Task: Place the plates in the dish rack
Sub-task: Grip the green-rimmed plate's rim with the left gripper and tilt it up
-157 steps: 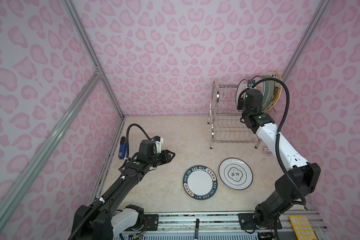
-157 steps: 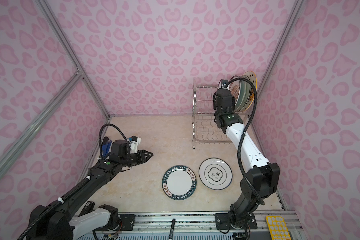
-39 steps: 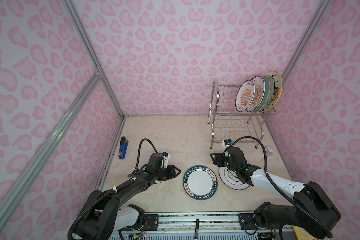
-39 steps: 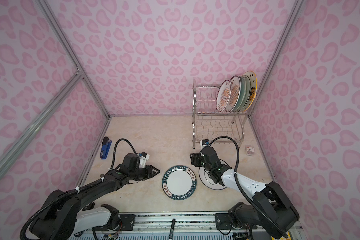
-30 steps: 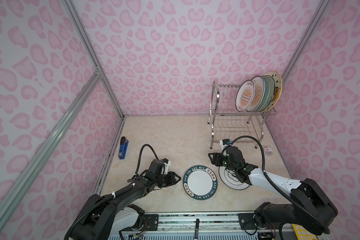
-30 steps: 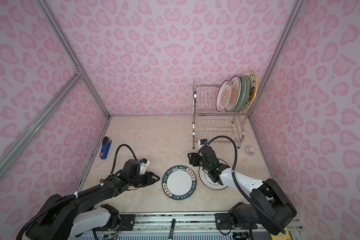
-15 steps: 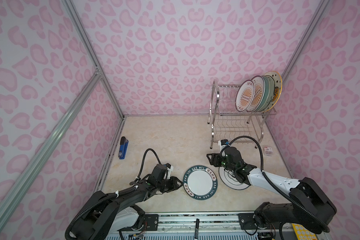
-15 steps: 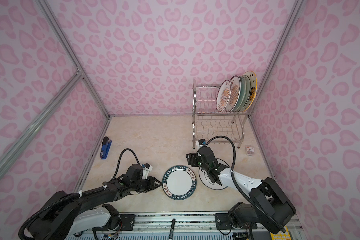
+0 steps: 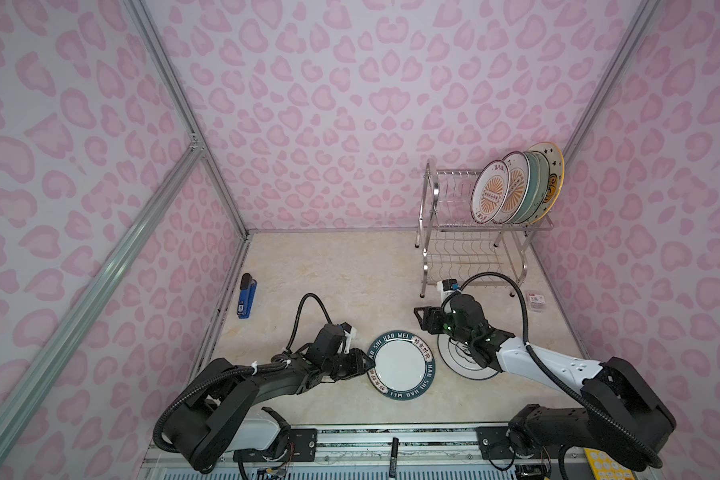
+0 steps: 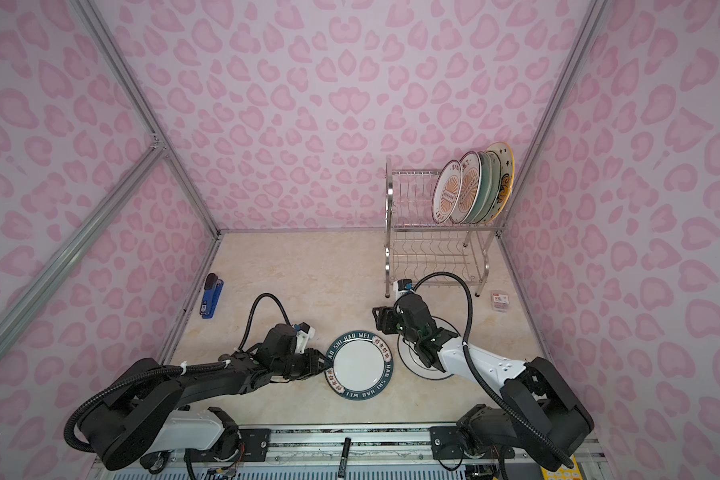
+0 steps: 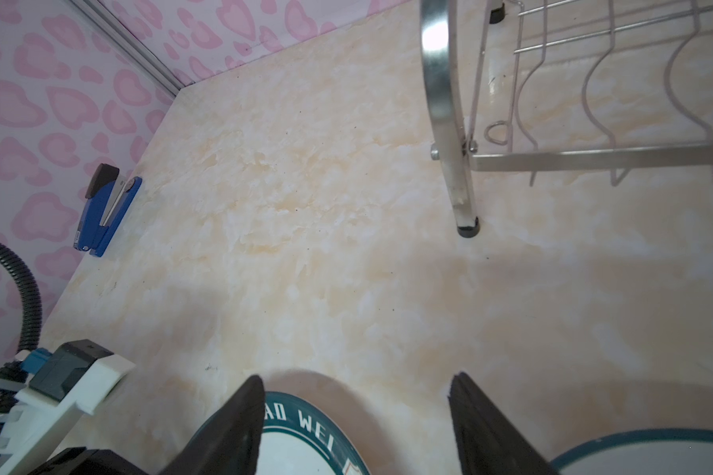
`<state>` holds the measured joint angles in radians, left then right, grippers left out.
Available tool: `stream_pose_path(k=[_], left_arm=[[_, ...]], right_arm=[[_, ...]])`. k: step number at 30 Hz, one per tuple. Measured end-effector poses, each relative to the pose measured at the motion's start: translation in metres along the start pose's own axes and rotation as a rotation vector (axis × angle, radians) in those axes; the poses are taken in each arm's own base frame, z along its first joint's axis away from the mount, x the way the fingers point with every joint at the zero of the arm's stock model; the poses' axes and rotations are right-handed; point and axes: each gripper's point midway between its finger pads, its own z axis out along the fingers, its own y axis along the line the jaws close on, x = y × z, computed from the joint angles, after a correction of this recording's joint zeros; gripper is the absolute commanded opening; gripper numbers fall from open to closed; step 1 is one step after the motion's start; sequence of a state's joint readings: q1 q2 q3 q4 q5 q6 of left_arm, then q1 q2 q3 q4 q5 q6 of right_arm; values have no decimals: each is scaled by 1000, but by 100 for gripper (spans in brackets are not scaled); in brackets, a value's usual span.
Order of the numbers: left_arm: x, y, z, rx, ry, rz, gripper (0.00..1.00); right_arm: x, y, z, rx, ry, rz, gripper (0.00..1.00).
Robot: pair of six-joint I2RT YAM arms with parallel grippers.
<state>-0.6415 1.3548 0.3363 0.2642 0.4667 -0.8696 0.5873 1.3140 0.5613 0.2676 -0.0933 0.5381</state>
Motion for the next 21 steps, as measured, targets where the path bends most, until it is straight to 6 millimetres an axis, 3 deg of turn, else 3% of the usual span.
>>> stream_pose_path(k=[1,6,16,21], left_arm=[[-1,0,0,-1,-1,-1,32],[-3,2,1,-17,-10,-6,27],[-7,0,5,-27,-10,-10,23],[-8,0,7,-31,-5,-11,16]], right_arm=[[0,0,0,2,-2,0,70],[-1,-2,-1,11,-9,0,70],[3,-5,-1,15,-1,0,70],[3,-4,-1,14,-3,0,70]])
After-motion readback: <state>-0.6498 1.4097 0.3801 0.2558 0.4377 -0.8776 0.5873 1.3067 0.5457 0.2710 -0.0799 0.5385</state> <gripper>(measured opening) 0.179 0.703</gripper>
